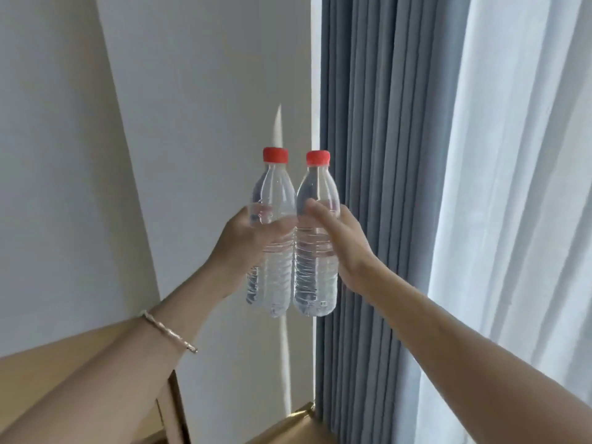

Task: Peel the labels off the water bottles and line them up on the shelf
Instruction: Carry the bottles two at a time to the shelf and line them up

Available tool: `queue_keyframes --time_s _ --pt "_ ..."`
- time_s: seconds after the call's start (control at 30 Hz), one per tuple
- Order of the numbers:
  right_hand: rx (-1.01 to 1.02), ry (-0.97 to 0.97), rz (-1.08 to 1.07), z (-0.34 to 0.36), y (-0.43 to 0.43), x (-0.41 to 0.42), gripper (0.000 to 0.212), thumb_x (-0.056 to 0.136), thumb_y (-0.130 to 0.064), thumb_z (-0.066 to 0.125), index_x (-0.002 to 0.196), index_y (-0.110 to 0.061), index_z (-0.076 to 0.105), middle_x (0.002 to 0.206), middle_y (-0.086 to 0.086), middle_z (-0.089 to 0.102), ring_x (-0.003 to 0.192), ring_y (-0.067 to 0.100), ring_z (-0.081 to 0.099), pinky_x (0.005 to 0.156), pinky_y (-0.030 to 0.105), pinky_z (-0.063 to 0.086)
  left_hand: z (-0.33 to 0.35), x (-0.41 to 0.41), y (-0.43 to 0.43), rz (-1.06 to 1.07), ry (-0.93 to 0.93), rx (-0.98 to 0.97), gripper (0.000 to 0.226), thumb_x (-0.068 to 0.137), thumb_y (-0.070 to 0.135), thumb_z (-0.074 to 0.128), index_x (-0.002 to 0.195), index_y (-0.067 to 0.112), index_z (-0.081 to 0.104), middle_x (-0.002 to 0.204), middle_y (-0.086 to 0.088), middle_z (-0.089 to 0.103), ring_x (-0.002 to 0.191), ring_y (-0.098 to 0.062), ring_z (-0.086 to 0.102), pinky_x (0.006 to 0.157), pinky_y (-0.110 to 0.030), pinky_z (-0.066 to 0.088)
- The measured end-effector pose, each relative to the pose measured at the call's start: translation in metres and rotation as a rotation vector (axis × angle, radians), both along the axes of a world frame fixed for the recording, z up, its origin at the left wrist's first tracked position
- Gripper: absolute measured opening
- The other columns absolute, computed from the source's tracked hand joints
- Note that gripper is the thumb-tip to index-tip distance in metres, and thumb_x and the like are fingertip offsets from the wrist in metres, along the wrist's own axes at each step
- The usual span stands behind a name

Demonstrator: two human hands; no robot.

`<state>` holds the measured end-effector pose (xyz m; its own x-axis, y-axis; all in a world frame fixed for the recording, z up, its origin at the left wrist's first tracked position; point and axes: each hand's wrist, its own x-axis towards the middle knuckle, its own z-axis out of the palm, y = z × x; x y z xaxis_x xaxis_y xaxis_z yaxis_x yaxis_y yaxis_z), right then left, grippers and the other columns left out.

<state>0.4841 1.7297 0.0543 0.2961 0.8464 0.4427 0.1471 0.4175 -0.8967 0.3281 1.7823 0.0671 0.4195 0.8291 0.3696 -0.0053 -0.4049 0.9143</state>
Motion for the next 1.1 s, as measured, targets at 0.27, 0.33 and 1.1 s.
queue_keyframes --time_s 0.27,0.33,1.1 --pt "-0.075 -0.065 0.126 -0.011 0.109 -0.03 0.074 0.064 -0.05 0.079 0.119 -0.009 0.054 0.102 0.009 0.072 0.089 0.021 0.073 0.086 0.045 0.057 -0.018 -0.044 0.073 0.187 0.024 -0.013 0.07 0.069 0.036 0.084 0.126 0.025 0.044 0.1 0.002 0.069 0.079 -0.003 0.07 0.07 -0.026 0.049" --pt "-0.089 -0.069 0.175 -0.016 0.138 -0.035 0.071 0.063 -0.049 0.079 0.116 -0.007 0.055 0.1 0.008 0.072 0.086 0.02 0.073 0.082 0.04 0.057 -0.026 -0.049 0.09 0.247 0.019 -0.019 0.062 0.076 0.031 0.079 0.126 0.024 0.043 0.092 0.005 0.07 0.071 0.001 0.07 0.069 -0.025 0.048" --pt "-0.118 -0.181 0.96 -0.022 0.277 -0.327 0.068 0.065 -0.056 0.072 0.123 -0.025 0.056 0.106 -0.003 0.072 0.097 0.014 0.07 0.096 0.043 0.051 -0.036 -0.299 0.113 1.055 0.042 -0.094 0.068 0.074 0.035 0.081 0.129 0.02 0.043 0.112 -0.003 0.067 0.096 -0.01 0.067 0.069 -0.02 0.045"
